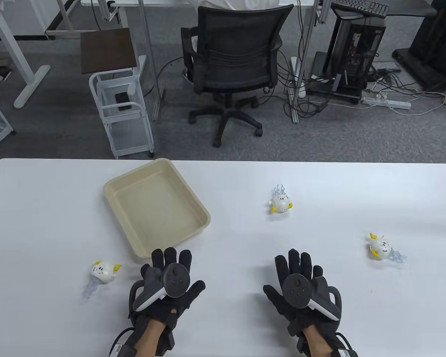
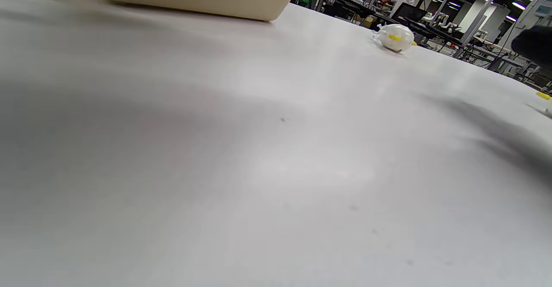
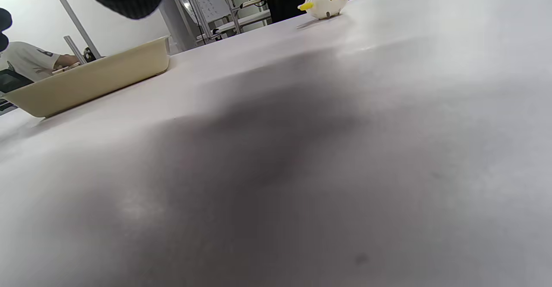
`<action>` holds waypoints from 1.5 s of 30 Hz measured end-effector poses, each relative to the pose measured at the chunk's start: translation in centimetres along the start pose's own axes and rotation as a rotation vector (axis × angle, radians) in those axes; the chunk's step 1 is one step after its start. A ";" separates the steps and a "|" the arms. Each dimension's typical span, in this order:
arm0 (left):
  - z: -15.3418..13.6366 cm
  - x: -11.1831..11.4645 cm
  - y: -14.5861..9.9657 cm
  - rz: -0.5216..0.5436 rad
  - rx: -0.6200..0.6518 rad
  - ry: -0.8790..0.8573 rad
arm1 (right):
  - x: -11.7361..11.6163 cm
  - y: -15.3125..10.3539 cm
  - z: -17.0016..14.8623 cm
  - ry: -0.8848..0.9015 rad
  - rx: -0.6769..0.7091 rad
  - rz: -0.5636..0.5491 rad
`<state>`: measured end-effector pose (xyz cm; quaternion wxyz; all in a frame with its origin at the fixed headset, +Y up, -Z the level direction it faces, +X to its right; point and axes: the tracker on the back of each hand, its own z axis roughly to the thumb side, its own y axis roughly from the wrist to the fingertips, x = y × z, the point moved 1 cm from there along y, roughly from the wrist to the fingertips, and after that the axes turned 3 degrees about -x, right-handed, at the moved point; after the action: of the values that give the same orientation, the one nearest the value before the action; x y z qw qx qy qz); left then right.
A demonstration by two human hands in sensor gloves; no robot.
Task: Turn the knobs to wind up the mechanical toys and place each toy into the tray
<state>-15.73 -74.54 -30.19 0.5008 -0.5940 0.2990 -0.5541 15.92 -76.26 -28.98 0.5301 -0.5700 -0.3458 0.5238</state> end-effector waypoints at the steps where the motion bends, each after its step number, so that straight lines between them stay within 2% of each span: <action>1: -0.1 -0.1 0.0 -0.001 0.003 -0.007 | 0.0 0.0 0.0 0.000 -0.001 -0.004; 12: -0.2 -0.1 0.0 -0.011 0.008 -0.021 | -0.1 0.1 -0.4 0.022 -0.012 0.012; 15: -0.2 -0.1 0.0 -0.008 0.005 -0.021 | -0.2 1.3 -1.0 0.008 -0.046 0.042; 17: -0.2 0.0 0.1 -0.009 0.005 -0.022 | 1.4 2.8 -2.2 -0.093 -0.096 0.038; 19: -0.1 0.0 0.4 -0.017 0.007 -0.016 | 4.0 4.5 -4.2 -0.171 -0.164 -0.025; 22: 0.0 0.0 0.4 -0.019 0.004 -0.015 | 8.6 6.6 -9.2 -0.188 -0.351 -0.020; 25: -0.2 0.0 0.3 -0.022 0.001 -0.028 | 11.0 7.5 -13.9 -0.206 -0.500 -0.013; 27: -0.4 0.0 0.3 -0.023 -0.005 -0.033 | 10.7 7.8 -17.1 -0.233 -0.593 0.059; 30: -0.5 0.2 0.2 -0.035 -0.005 -0.044 | 8.9 7.6 -21.2 -0.204 -0.716 0.157; 33: -0.3 0.3 0.1 -0.049 0.009 -0.052 | 7.6 7.7 -22.8 -0.134 -0.740 0.204; 35: -0.2 0.3 0.1 -0.049 0.018 -0.051 | 7.9 7.7 -23.2 -0.080 -0.733 0.144; 40: 0.1 0.5 0.4 -0.063 0.028 -0.036 | 9.4 7.4 -22.3 -0.168 -0.717 0.113; 42: 0.1 0.6 0.5 -0.061 0.038 -0.042 | 10.7 7.3 -20.4 -0.156 -0.646 0.042; 45: 0.3 0.7 0.6 -0.062 0.066 -0.065 | 12.7 6.8 -14.8 -0.118 -0.432 -0.094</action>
<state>-15.19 -75.28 -30.44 0.5122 -0.6037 0.2455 -0.5594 31.83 -69.15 -40.10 0.3985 -0.6220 -0.5067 0.4446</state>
